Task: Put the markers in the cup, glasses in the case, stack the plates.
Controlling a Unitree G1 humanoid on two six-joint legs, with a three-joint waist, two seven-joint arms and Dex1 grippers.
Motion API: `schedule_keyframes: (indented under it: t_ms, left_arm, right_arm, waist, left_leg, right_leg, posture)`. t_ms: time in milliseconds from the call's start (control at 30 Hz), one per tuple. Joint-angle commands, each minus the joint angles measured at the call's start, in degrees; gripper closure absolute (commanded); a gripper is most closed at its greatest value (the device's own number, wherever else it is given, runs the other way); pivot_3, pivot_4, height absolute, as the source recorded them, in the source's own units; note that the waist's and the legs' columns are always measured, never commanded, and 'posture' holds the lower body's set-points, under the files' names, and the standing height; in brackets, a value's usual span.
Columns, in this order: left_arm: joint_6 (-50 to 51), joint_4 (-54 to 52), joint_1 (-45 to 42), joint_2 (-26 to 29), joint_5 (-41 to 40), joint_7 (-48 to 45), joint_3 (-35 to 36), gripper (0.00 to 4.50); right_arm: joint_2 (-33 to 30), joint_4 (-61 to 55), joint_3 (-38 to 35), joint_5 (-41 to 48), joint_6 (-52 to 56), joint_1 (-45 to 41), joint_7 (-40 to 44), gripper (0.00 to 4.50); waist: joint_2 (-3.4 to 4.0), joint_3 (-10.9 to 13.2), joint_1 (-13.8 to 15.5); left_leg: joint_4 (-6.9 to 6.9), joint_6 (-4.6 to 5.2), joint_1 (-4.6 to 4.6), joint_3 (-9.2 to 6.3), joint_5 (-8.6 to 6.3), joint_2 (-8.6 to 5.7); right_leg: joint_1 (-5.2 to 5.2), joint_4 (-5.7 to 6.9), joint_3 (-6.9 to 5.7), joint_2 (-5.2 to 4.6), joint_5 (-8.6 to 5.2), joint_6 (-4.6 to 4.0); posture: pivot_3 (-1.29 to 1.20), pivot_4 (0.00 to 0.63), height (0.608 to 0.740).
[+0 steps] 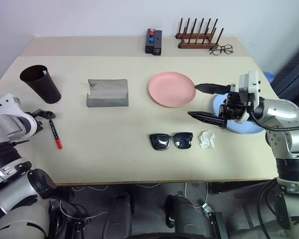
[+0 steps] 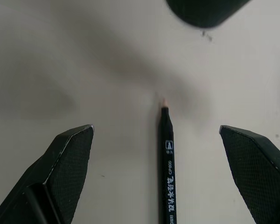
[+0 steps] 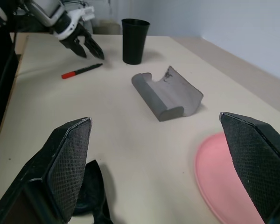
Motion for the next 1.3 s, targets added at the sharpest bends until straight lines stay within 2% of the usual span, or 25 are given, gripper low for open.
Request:
schedule_keyframes:
  t_ms: [33, 233, 267, 367, 567, 767, 867, 1000, 1067, 1200, 1300]
  left_arm:
    - [-2.70, 1.92, -1.56, -0.35, -0.02, -0.54, -1.96, 0.02]
    - [-0.40, 5.52, -1.65, 0.35, -0.70, -2.05, -4.46, 0.02]
    - [0.21, 6.97, -1.31, 1.03, -1.00, -3.38, -5.54, 0.26]
    - [0.14, 12.88, -1.20, 3.05, -1.07, -5.84, -6.47, 1.26]
    - [-1.91, 19.43, -2.97, 6.86, -0.31, -10.60, -12.48, 4.35]
    - [-1.63, 19.74, -3.19, 7.17, -0.80, -12.63, -14.72, 4.44]
    - [-1.01, 13.34, -0.55, 7.04, -3.83, -16.92, -15.22, 4.44]
    - [-10.38, -2.18, 6.89, 10.51, -6.17, -27.39, -21.65, 4.44]
    - [-10.06, -5.30, 6.09, 10.93, -8.24, -28.51, -19.92, 4.44]
    - [-18.54, -9.99, 5.16, 12.70, -7.70, -30.81, -21.24, 4.44]
    - [-26.18, -9.74, 2.86, 11.54, -8.94, -31.54, -18.77, 4.44]
  right_arm:
    - [-0.21, -3.70, -2.41, 1.94, 0.63, 0.56, -1.14, 0.00]
    - [-1.08, -4.33, -3.25, 1.96, 1.03, 1.23, -1.60, 0.00]
    - [-1.10, -4.26, -3.43, 2.02, 1.14, 1.23, -1.79, 0.00]
    - [-1.13, -4.07, -3.54, 1.85, 0.99, 1.26, -1.98, 0.00]
    - [-1.03, -4.01, -3.40, 1.69, 0.75, 1.21, -2.20, 0.00]
    - [-1.22, -4.36, -3.60, 1.85, 0.86, 1.29, -2.60, 0.00]
    - [-1.51, -4.05, -3.90, 1.72, 0.85, 1.59, -2.64, 0.00]
    - [-1.28, -2.80, -4.03, 1.33, 0.48, 0.89, -2.91, 0.00]
    - [-0.71, -1.02, -3.68, 0.47, -0.49, -0.26, -3.20, 0.00]
    - [0.50, 0.76, -2.82, -0.10, -1.65, -2.10, -3.28, 0.00]
    - [1.00, 1.39, -2.41, -0.43, -2.09, -2.67, -3.25, 0.00]
  waist:
    - [0.00, 0.00, -0.03]
    - [0.03, -0.02, -0.05]
    - [0.04, -0.02, -0.04]
    - [0.14, -0.08, -0.07]
    - [0.19, -0.11, 0.09]
    - [0.29, -0.16, 0.10]
    - [0.30, -0.16, 0.07]
    - [0.27, -0.15, -0.09]
    - [0.16, -0.08, -0.06]
    - [0.13, -0.06, -0.15]
    - [0.14, -0.05, -0.13]
  left_leg:
    - [0.00, 0.00, 0.00, 0.00, 0.00, 0.00]
    - [-0.01, 0.00, 0.03, 0.00, 0.00, 0.00]
    - [-0.01, 0.00, 0.04, 0.00, 0.00, 0.00]
    - [-0.01, 0.00, 0.04, 0.02, 0.00, 0.00]
    - [-0.02, -0.01, 0.05, 0.02, 0.00, -0.02]
    - [-0.01, -0.01, 0.06, 0.02, 0.00, -0.02]
    - [-0.01, -0.01, 0.05, 0.03, 0.00, -0.03]
    - [-0.02, -0.02, 0.03, 0.03, 0.00, -0.02]
    - [-0.02, -0.03, 0.02, 0.02, 0.00, 0.00]
    - [-0.02, -0.02, -0.02, 0.02, 0.00, 0.01]
    - [-0.10, -0.02, 0.00, 0.03, 0.00, 0.00]
  right_leg:
    - [0.00, 0.01, 0.00, 0.00, 0.00, 0.00]
    - [0.00, 0.04, 0.00, 0.00, 0.00, 0.00]
    - [0.00, 0.04, 0.00, 0.00, 0.00, 0.00]
    - [0.00, 0.03, 0.01, 0.00, 0.00, 0.00]
    - [0.03, 0.02, 0.00, -0.03, -0.01, -0.01]
    - [0.04, 0.02, 0.00, -0.04, -0.01, 0.00]
    - [0.05, 0.01, 0.01, -0.05, -0.01, 0.00]
    - [0.02, -0.01, 0.01, -0.06, -0.01, -0.02]
    - [-0.01, 0.00, 0.00, -0.05, -0.02, -0.07]
    - [-0.04, -0.04, 0.00, -0.04, -0.11, -0.24]
    - [-0.04, -0.06, 0.01, -0.05, -0.11, -0.23]
  posture:
    - [0.00, 0.150, 0.740]
    - [0.00, 0.150, 0.740]
    - [0.00, 0.150, 0.740]
    - [0.00, 0.150, 0.740]
    - [0.00, 0.150, 0.740]
    - [0.00, 0.150, 0.740]
    - [0.00, 0.150, 0.740]
    - [0.00, 0.150, 0.740]
    - [0.00, 0.150, 0.740]
    - [0.00, 0.150, 0.740]
    - [0.00, 0.150, 0.740]
